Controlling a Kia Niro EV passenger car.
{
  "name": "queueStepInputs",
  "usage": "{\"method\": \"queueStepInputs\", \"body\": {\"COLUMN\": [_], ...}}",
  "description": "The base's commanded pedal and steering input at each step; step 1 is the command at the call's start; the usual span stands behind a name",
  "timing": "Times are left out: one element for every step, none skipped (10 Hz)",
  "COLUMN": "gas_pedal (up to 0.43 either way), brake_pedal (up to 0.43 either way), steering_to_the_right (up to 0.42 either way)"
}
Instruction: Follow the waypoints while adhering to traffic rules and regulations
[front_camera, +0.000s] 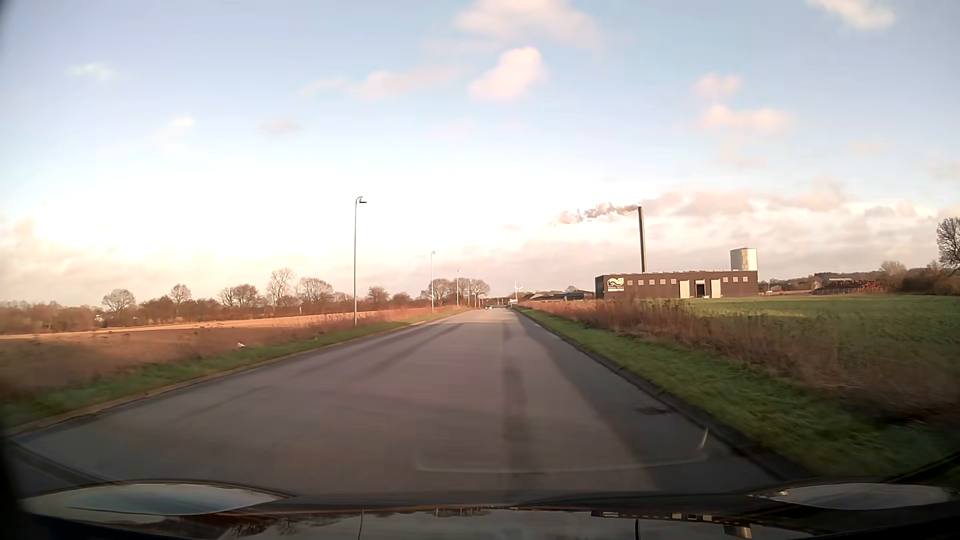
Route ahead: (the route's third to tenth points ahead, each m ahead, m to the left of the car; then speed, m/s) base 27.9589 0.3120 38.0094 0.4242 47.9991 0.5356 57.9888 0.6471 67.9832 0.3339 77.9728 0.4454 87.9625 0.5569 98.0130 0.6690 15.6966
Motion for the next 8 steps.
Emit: {"method": "queueStepInputs", "body": {"gas_pedal": [0.197,0.197,0.197,0.197,0.197,0.197,0.197,0.197], "brake_pedal": [0.000,0.000,0.000,0.000,0.000,0.000,0.000,0.000], "steering_to_the_right": [0.001,0.001,0.001,0.001,0.001,0.001,0.000,0.000]}}
